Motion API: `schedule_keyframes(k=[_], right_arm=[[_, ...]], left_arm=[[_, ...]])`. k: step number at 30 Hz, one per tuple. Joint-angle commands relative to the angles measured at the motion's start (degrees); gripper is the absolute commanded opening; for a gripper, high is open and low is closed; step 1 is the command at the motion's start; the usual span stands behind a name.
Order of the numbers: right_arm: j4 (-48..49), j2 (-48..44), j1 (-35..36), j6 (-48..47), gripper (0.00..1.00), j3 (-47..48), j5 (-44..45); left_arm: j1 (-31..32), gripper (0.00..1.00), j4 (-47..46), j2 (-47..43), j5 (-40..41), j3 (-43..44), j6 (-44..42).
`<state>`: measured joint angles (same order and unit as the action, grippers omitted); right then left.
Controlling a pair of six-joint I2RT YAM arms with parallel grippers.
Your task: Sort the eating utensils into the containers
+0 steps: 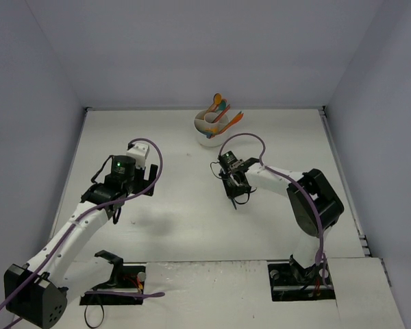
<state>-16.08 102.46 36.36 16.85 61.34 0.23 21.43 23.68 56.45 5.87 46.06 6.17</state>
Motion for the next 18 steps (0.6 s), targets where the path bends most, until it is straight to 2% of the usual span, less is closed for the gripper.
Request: schedule_keyframes(k=[1, 9, 15, 18], right_arm=[[-4.07, -2.72, -0.04, 2.0, 0.0, -4.7, 2.56], [-9.89, -7.79, 1.61, 7.03, 0.02, -9.41, 1.34], [-10.85, -6.33, 0.86, 7.34, 0.28, -5.74, 2.38], [-11.08, -4.22, -0.22, 6.88, 0.35, -2.52, 2.48]], left_arm=[[0.45, 0.88, -1.94, -1.13, 0.11, 1.66, 0.47], [0.52, 0.88, -1.73, -1.16, 0.2, 1.66, 0.44], [0.57, 0.88, -1.69, -1.16, 0.09, 1.66, 0.43], [0.89, 0.88, -1.54, -1.33, 0.19, 1.66, 0.42]])
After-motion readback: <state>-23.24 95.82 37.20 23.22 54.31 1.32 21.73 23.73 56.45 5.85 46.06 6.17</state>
